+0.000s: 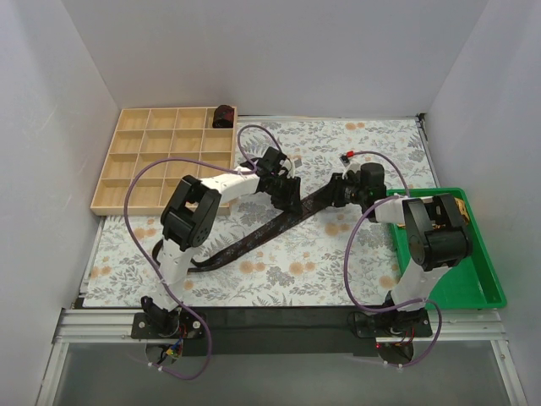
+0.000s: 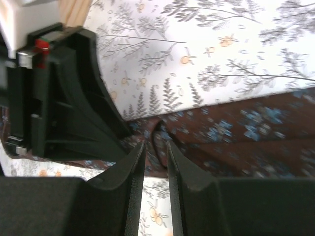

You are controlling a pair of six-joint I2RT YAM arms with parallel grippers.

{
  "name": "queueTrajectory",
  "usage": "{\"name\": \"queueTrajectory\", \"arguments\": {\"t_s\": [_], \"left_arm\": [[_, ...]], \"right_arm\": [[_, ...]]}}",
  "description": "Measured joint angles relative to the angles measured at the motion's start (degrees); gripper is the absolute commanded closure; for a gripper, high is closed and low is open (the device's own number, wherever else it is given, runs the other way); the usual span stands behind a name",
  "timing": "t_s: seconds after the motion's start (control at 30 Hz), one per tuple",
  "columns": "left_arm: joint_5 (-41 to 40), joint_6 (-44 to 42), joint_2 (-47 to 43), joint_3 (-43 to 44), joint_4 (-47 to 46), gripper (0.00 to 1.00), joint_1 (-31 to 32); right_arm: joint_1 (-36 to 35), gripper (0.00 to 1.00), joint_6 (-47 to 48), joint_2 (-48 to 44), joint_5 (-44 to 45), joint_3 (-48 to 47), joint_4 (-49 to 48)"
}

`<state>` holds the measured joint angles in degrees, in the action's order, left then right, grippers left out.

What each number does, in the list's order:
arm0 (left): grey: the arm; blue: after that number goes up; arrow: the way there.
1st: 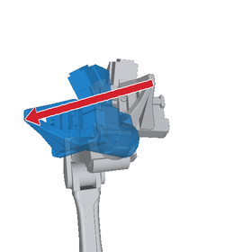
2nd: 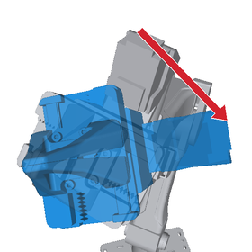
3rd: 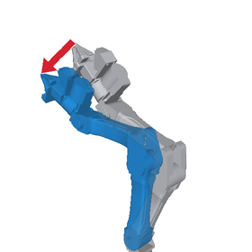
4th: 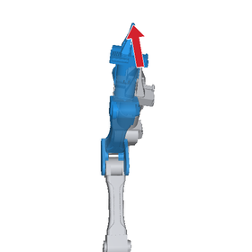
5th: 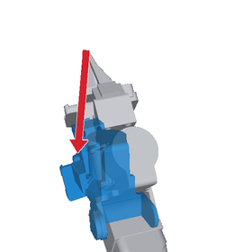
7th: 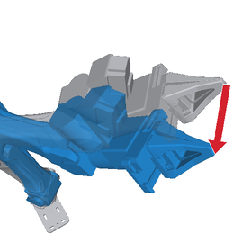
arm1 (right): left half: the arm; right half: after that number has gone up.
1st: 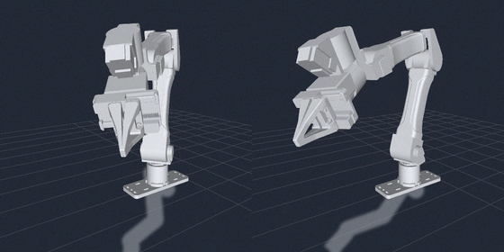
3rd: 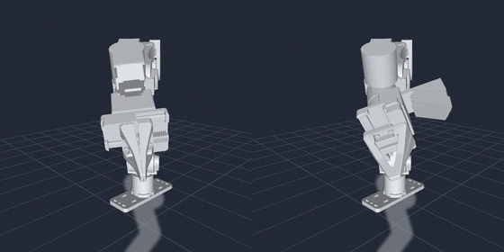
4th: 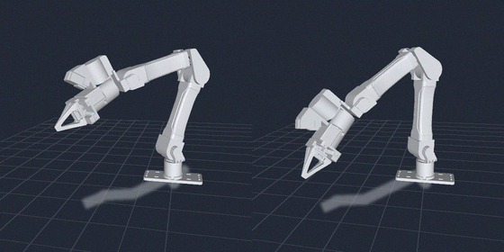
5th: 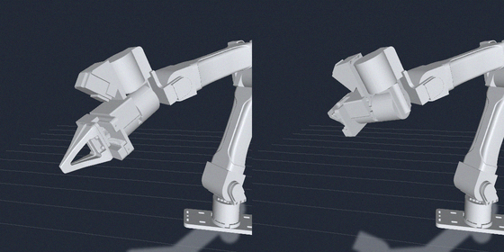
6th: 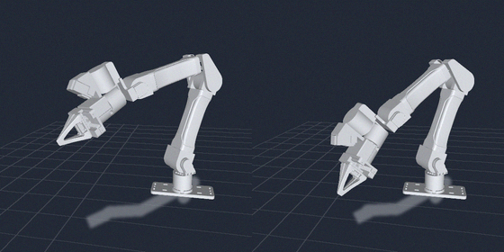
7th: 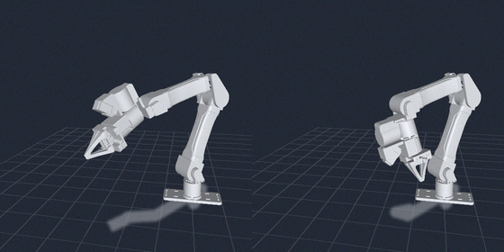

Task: Roll the ties
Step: Flatten the tie

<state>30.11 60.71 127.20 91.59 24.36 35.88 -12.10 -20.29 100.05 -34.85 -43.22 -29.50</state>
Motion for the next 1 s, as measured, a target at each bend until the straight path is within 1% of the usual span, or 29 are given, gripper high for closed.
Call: {"name": "queueTrajectory", "arguments": {"t_s": [0.2,0.43,0.7,0.87,1.0], "left_arm": [[-5.33,-1.97,-3.28,-1.86,1.03,0.66,-0.44],[-6.21,-3.37,-3.87,-2.10,1.38,0.66,-0.92],[-6.40,-4.50,-3.87,-2.12,1.40,0.71,-0.90],[-6.45,-5.03,-3.87,-2.12,1.55,0.73,-0.90],[-6.38,-5.09,-3.87,-2.12,1.57,0.73,-0.90]], "right_arm": [[1.38,0.68,2.19,0.09,0.83,-0.09,2.58],[1.38,0.66,3.54,2.56,-0.94,-1.29,3.50],[1.18,0.66,3.93,6.78,-3.34,-6.12,4.00],[0.85,0.69,3.82,9.64,-4.87,-7.28,4.00],[0.44,0.73,3.78,10.08,-6.01,-7.28,3.91]]}}
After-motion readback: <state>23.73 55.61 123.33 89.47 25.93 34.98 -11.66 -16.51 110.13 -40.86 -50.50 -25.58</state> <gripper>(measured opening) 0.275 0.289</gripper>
